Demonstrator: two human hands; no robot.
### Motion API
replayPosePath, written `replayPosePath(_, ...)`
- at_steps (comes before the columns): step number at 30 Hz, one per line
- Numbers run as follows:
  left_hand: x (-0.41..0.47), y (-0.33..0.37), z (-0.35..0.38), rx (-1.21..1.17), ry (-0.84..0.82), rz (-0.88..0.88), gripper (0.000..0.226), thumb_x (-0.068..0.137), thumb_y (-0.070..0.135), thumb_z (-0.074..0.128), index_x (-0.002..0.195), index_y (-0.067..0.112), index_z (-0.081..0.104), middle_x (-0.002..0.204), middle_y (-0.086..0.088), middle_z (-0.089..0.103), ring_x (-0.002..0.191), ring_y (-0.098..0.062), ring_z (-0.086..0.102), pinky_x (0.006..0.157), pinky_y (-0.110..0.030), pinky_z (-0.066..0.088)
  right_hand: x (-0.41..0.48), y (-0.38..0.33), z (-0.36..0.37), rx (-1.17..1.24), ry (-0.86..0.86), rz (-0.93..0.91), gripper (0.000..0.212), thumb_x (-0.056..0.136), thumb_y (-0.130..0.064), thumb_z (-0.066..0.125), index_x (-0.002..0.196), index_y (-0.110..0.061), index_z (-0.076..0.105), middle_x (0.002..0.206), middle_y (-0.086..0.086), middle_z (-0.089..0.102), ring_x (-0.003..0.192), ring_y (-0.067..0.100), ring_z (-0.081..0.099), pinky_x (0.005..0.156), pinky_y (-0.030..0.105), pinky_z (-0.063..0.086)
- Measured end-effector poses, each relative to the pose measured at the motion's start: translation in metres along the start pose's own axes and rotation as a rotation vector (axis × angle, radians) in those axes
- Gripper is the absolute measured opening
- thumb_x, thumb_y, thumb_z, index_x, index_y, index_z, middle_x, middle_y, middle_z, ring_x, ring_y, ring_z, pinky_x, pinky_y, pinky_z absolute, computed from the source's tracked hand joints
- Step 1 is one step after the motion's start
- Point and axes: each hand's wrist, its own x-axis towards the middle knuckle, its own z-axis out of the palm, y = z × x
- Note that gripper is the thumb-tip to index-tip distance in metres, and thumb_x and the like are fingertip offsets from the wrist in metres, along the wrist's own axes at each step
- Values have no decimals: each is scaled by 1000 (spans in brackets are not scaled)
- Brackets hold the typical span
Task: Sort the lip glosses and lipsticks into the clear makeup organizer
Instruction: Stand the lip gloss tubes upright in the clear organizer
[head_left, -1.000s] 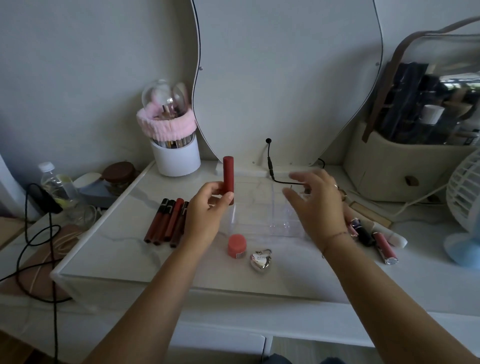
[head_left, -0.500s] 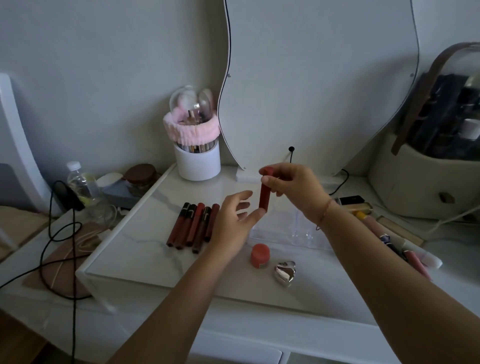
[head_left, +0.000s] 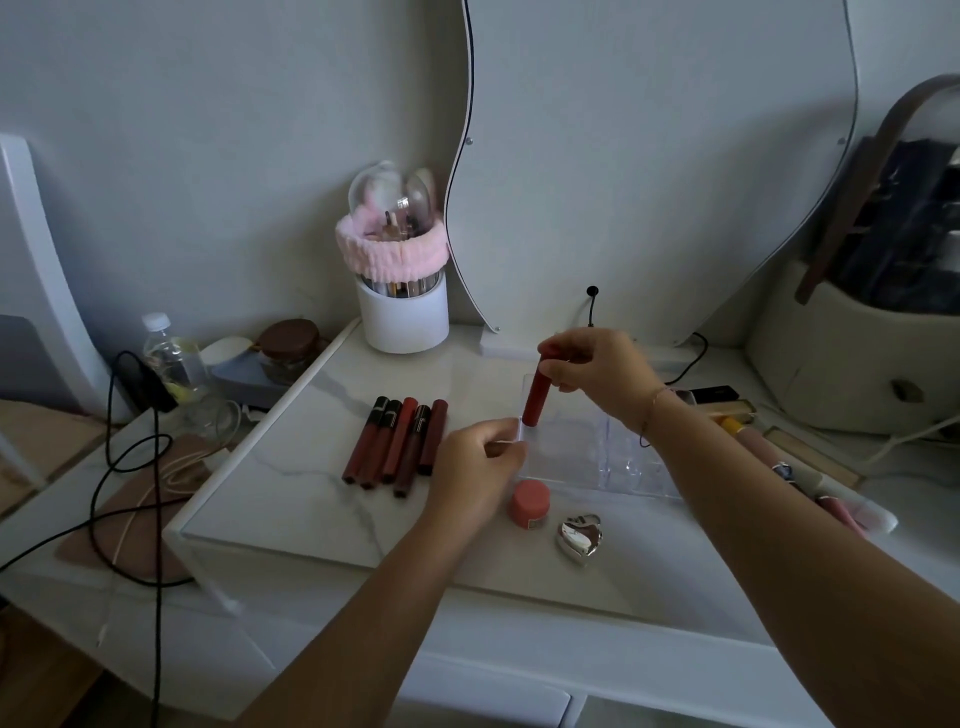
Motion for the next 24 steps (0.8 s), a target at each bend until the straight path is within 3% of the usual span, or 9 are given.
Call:
replayPosePath(11, -8, -4, -3, -27, -22, -3, 33, 87, 17, 65, 119, 10, 66, 110, -1, 71, 97, -7, 66, 79, -8, 48, -5, -11, 5, -199, -64, -67, 24, 79, -14, 68, 102, -18, 66, 86, -8, 68, 69, 0, 60, 61, 8, 46)
replayPosePath(15, -10, -3, -7, -39, 16, -2, 32, 85, 19, 67, 116, 10, 67, 107, 2, 71, 95, -4, 64, 84, -14, 50, -7, -12, 6, -219, -57, -74, 24, 78, -14, 69, 102, -18, 67, 89, -6, 69, 71, -2, 59, 65, 7, 44)
replayPosePath(20, -15, -5, -23, 67, 114, 115, 23, 85, 17, 67, 108, 15, 69, 97, 9, 68, 86, 6, 59, 72, -3, 43, -10, -13, 6, -237, -51, -86, 27, 78, -14, 69, 105, -15, 66, 91, -3, 69, 70, -1, 58, 64, 7, 41)
replayPosePath(22, -15, -7, -35, 149, 194, 178, 17, 84, 15, 68, 101, 15, 71, 93, 7, 67, 85, -1, 60, 73, -9, 46, -11, -13, 6, -240, -47, -87, 29, 78, -14, 69, 106, -15, 65, 94, -2, 69, 75, 4, 61, 68, 11, 46)
replayPosePath(24, -14, -10, -48, 268, 331, 231, 12, 81, 13, 71, 93, 12, 72, 89, 1, 67, 88, -16, 60, 77, -27, 50, -12, -12, 6, -241, -43, -81, 32, 78, -15, 69, 109, -14, 64, 97, 0, 69, 83, 13, 63, 76, 20, 51)
